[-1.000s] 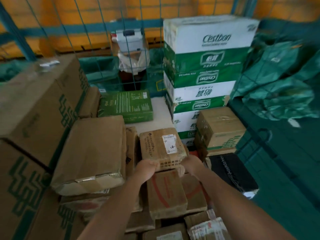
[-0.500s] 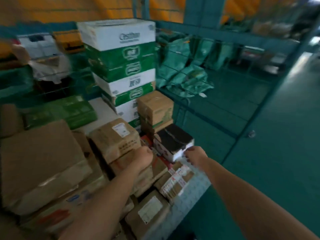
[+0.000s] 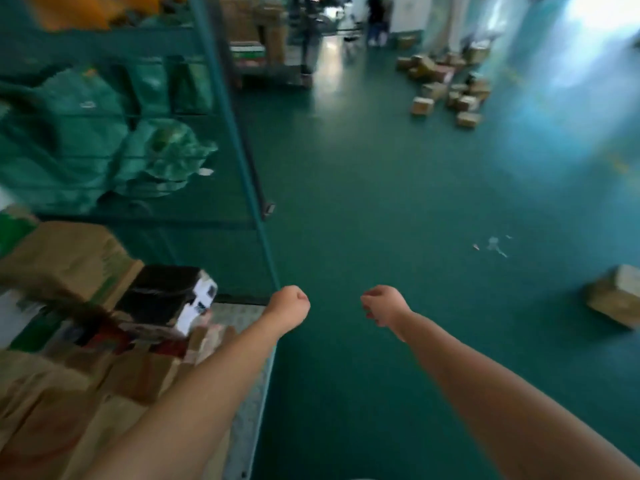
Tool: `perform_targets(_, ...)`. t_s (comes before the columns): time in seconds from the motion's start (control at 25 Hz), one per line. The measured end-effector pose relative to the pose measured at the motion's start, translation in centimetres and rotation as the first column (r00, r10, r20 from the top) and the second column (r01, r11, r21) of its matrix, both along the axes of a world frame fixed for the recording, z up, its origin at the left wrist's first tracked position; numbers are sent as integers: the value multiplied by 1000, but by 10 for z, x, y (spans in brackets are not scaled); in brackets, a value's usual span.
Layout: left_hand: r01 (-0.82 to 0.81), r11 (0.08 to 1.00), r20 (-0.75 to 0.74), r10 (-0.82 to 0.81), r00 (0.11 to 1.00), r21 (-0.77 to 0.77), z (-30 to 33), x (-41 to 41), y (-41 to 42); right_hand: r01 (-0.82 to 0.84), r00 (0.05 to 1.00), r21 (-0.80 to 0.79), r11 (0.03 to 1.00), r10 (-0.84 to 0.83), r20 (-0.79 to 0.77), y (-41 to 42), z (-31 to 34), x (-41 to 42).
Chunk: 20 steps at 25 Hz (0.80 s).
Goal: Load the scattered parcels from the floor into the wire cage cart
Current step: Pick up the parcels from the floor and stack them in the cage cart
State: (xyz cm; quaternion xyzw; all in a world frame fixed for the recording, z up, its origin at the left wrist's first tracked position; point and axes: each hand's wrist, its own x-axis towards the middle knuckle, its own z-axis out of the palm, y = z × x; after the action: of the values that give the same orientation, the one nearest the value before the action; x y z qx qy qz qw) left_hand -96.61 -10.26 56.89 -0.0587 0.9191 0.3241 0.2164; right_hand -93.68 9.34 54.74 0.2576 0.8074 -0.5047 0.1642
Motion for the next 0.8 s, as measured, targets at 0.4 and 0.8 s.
perform_targets(0.4,463,884,108,-467,878,59,-13,22,333,489,871,27,872,-489,37,318,-30,107)
perform_targets(0.8,714,693,194,-717,669,100,-59,-10,603,797,595,51,602,-797,105,536,-55,141)
